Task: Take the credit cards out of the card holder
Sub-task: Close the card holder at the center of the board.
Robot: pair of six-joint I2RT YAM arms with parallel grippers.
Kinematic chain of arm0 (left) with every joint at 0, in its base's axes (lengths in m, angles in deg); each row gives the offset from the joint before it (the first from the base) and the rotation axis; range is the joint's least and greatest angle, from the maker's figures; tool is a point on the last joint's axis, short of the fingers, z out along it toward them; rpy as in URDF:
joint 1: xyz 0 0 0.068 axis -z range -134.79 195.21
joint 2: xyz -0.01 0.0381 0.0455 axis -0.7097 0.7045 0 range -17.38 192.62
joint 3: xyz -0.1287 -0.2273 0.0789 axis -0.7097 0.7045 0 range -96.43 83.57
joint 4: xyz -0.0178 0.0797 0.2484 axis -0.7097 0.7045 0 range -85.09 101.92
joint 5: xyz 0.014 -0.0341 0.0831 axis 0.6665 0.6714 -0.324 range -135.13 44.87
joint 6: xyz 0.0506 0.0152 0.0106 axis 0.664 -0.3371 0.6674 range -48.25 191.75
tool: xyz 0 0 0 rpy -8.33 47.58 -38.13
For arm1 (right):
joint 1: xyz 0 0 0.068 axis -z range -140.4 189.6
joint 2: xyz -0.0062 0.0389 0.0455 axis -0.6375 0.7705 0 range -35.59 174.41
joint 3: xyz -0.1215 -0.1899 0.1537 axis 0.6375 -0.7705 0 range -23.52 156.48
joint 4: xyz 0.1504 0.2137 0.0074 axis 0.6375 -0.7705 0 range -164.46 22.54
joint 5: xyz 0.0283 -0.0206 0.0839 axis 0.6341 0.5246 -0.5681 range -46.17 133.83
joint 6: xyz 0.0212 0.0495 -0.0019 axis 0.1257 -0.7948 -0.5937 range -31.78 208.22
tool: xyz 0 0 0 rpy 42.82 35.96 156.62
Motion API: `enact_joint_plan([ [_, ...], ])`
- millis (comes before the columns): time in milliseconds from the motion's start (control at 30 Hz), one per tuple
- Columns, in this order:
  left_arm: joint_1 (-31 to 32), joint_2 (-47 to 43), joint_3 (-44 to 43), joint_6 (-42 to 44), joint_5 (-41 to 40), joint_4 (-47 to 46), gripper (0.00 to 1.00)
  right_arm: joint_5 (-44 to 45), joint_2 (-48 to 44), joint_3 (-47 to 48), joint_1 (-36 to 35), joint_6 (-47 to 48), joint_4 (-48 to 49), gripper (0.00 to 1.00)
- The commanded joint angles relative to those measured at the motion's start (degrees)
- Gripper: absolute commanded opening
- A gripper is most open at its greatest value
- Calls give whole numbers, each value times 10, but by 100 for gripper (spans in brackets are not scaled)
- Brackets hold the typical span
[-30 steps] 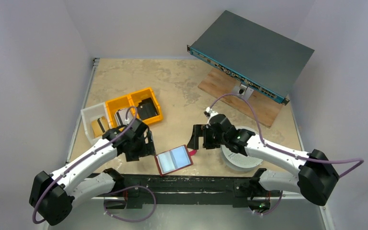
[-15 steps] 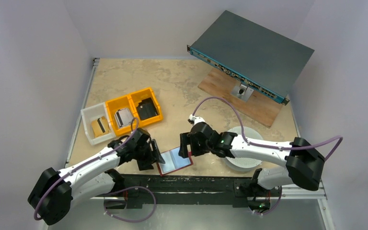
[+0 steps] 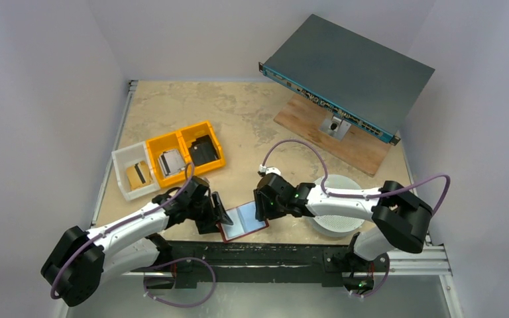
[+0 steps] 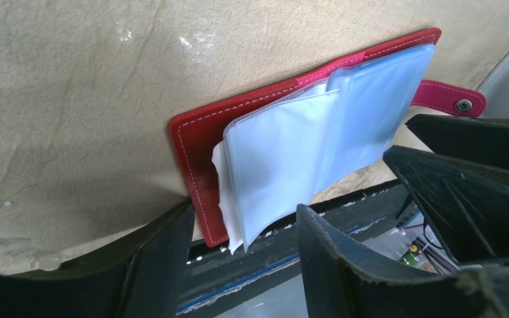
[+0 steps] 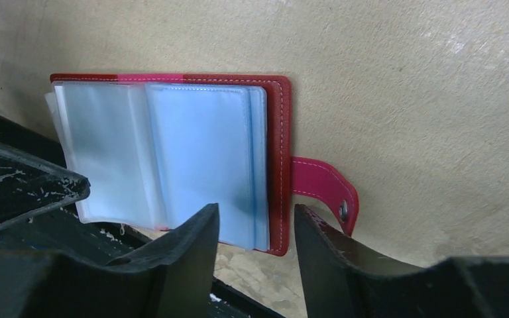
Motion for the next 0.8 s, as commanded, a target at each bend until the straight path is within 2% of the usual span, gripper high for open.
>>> enact_joint_plan([
  [0, 2, 6, 15, -5, 5, -33, 56, 17, 14, 18, -6, -7, 3, 41],
  [133, 2, -10, 12, -12, 16, -48, 43, 17, 29, 16, -7, -10, 3, 34],
  [300, 2, -29, 6, -20, 31, -64, 34, 11, 41, 10, -7, -13, 8, 30],
  [433, 2, -44, -4, -24, 37, -62, 30, 8, 46, 7, -7, -16, 14, 28],
  [767, 12, -42, -42, -20, 40, -63, 30, -3, 53, 7, -7, -17, 24, 28],
])
